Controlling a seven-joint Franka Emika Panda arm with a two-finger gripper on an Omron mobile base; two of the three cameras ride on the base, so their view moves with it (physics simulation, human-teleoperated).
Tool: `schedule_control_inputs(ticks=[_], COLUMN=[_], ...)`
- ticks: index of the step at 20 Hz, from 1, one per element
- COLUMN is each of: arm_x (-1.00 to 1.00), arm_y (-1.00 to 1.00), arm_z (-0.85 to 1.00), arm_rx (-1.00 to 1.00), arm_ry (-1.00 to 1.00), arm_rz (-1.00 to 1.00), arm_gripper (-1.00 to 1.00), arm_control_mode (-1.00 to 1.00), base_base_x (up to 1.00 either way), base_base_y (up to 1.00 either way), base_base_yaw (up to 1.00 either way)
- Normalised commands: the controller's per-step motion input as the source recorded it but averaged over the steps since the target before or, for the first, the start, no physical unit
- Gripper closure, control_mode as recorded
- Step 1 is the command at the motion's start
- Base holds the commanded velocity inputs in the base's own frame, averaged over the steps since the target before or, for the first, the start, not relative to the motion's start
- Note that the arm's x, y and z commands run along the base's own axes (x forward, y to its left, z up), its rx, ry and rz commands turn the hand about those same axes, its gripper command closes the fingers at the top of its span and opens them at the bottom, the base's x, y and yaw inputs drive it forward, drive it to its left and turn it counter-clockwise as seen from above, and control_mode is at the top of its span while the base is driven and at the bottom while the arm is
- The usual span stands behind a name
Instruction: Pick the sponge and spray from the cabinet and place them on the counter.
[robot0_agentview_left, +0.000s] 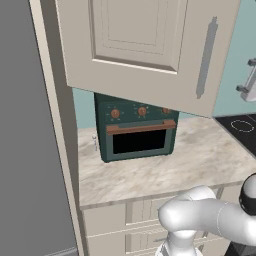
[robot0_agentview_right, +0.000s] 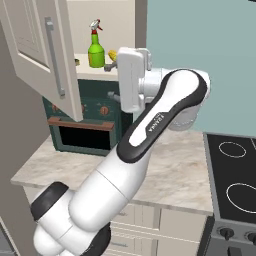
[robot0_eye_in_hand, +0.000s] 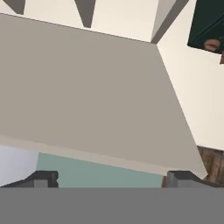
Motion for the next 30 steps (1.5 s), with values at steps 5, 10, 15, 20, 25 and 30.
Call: schedule_control_inputs(ticks=[5, 10, 15, 20, 25, 30], arm_x=[0.0, 0.0, 0.29, 0.54, 0.42, 0.03], arm_y=[0.31, 0.38, 0.17, 0.04, 0.09, 0.0], arm_z=[0.0, -0.01, -0.14, -0.2, -0.08, 0.16], arm_rx=[0.0, 0.0, 0.0, 0.0, 0.0, 0.0], arm_ry=[0.0, 0.0, 0.01, 0.03, 0.02, 0.0], arm_rz=[0.01, 0.0, 0.01, 0.04, 0.06, 0.1], arm_gripper=[-1.0, -1.0, -1.0, -1.0, -1.0, -1.0], arm_control_mode=[-1.0, -1.0, -1.0, -1.0, -1.0, -1.0], base_base_x=[0.0, 0.0, 0.0, 0.0, 0.0, 0.0], base_base_y=[0.0, 0.0, 0.0, 0.0, 0.0, 0.0], base_base_yaw=[0.0, 0.0, 0.0, 0.0, 0.0, 0.0])
